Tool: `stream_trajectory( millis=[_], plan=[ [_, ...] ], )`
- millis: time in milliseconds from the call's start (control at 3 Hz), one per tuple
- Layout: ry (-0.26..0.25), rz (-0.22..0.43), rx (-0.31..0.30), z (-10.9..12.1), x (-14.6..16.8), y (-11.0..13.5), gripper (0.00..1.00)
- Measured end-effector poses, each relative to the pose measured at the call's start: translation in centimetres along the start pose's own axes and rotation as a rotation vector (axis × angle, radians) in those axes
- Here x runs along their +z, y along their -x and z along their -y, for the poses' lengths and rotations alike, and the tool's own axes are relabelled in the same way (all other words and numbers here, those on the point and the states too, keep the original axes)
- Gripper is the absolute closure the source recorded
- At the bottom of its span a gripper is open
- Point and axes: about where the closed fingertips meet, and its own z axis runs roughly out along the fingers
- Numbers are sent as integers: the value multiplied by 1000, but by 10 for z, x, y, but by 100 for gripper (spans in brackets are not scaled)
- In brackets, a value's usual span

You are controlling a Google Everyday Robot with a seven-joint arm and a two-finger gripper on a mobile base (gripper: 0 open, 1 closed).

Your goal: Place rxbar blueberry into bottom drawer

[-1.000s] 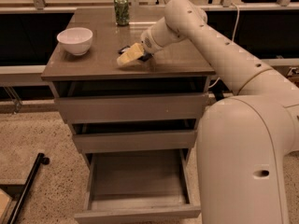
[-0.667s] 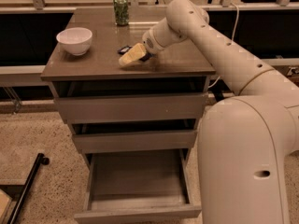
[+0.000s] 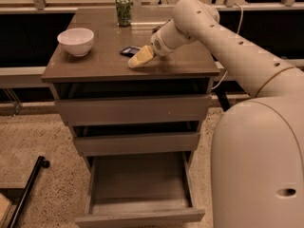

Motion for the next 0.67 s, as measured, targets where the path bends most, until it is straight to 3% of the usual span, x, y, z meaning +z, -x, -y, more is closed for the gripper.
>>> stream_trajectory(
  millis=[667],
  plan=[
    [-34, -19, 41, 8, -7, -11, 52]
  ],
)
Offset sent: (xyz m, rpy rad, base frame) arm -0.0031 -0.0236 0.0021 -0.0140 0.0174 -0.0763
